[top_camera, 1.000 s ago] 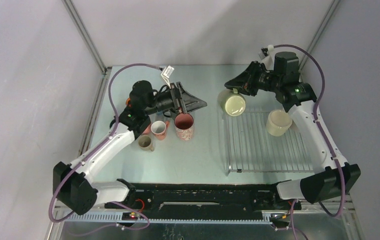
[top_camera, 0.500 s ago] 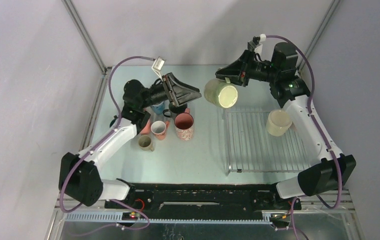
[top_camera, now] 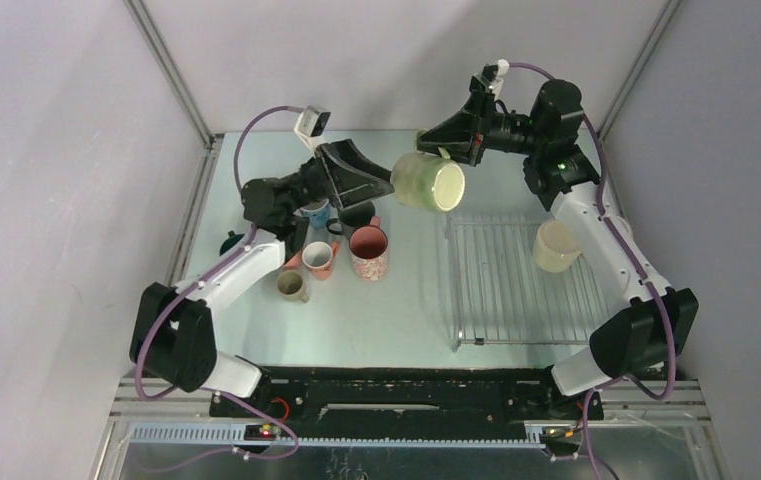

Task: Unload the cups from the dish rack
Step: Place the cup at the center of the board.

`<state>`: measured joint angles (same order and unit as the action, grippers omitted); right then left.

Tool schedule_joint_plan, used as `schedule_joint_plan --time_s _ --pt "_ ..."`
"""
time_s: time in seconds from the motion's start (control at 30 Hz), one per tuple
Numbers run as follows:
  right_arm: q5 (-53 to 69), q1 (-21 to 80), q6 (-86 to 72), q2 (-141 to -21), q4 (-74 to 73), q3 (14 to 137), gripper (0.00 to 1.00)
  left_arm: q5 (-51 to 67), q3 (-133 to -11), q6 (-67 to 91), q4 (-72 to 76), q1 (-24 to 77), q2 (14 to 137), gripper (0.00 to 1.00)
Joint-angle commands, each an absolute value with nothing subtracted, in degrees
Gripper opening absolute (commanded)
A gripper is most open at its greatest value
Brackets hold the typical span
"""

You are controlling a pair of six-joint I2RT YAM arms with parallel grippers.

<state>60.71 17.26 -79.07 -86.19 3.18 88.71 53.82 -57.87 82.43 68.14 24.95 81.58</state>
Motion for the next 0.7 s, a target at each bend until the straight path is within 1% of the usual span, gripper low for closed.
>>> schedule_joint_plan --time_s 0.0,0.17,0.33,0.43,0.67 --pt "63.1 17.8 -87.7 -86.8 16.2 92.4 0.0 56.1 -59.5 89.6 79.9 27.5 80.1 0.68" --pt "64.3 18.3 -91.8 -88.3 21.9 92.4 0.0 56.4 -61.7 90.5 79.4 29.8 78.7 0.58" --pt "64.8 19.3 -93.9 -89.5 25.5 92.1 0.0 56.3 -63.6 90.8 78.1 31.3 78.2 0.53" --pt "65.2 19.7 -95.3 -90.1 27.6 92.0 0.0 56.1 -64.1 90.5 77.2 31.9 77.8 0.48" --pt "65.6 20.0 -97.7 -91.1 32.0 90.7 0.0 55.8 -64.3 89.0 74.3 32.7 76.4 0.25"
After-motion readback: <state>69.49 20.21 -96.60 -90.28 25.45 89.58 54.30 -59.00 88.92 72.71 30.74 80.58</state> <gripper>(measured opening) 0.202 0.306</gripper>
